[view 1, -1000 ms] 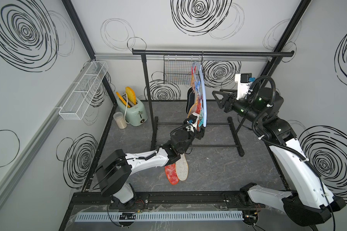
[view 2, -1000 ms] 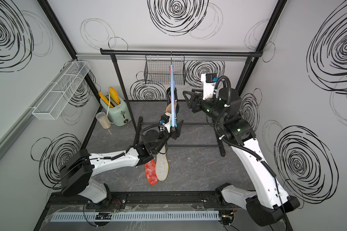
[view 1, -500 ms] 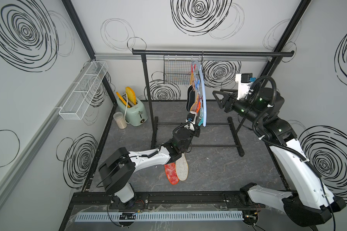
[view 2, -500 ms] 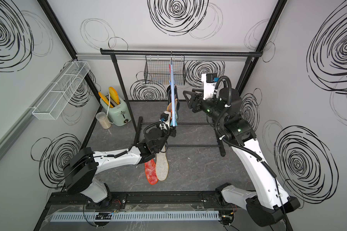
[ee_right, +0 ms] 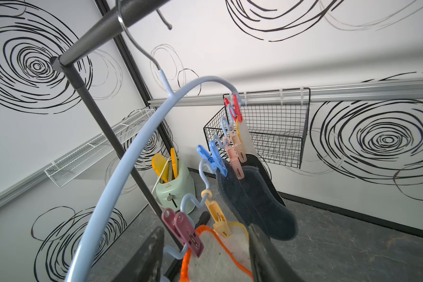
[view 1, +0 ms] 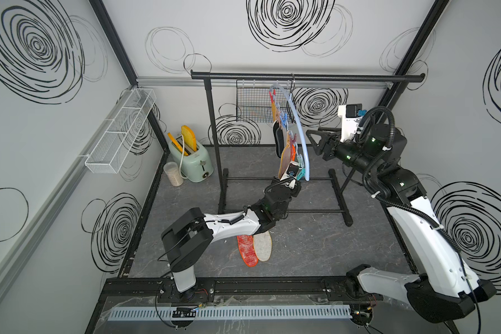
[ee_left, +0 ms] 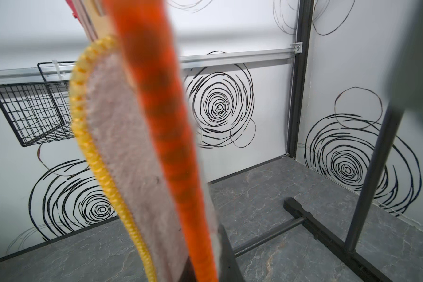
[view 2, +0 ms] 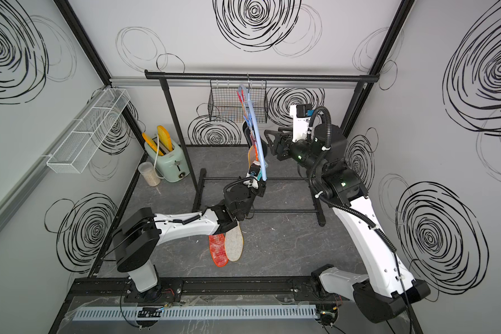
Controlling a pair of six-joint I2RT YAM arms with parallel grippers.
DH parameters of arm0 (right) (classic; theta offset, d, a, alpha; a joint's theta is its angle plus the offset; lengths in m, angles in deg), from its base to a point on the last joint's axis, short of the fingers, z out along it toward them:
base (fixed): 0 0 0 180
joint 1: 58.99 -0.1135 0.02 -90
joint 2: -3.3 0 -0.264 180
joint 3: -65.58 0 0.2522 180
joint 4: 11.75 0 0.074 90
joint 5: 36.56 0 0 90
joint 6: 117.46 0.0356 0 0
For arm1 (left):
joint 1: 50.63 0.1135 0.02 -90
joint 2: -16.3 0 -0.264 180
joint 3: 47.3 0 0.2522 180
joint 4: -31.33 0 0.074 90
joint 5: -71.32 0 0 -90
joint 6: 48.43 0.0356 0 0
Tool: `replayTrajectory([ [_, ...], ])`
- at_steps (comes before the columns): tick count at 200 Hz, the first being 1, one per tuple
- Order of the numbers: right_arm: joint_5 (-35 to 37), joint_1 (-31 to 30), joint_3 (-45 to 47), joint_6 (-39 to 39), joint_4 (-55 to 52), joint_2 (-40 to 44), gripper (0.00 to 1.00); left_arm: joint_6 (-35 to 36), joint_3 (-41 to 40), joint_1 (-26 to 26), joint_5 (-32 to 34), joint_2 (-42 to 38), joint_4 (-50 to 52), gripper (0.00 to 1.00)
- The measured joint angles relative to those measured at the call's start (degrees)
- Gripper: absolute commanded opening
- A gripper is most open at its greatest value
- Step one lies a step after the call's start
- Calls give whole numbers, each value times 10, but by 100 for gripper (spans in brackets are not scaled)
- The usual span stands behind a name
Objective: Take the shoe insoles off the hanger
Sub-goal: Remove the insole from the hanger, then open the clamp at the hanger.
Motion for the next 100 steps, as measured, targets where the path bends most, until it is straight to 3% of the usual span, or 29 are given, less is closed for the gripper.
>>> replayTrajectory([
  [100, -98, 7, -82, -35, -56, -82, 62, 53, 10, -2, -1, 7, -4, 0],
])
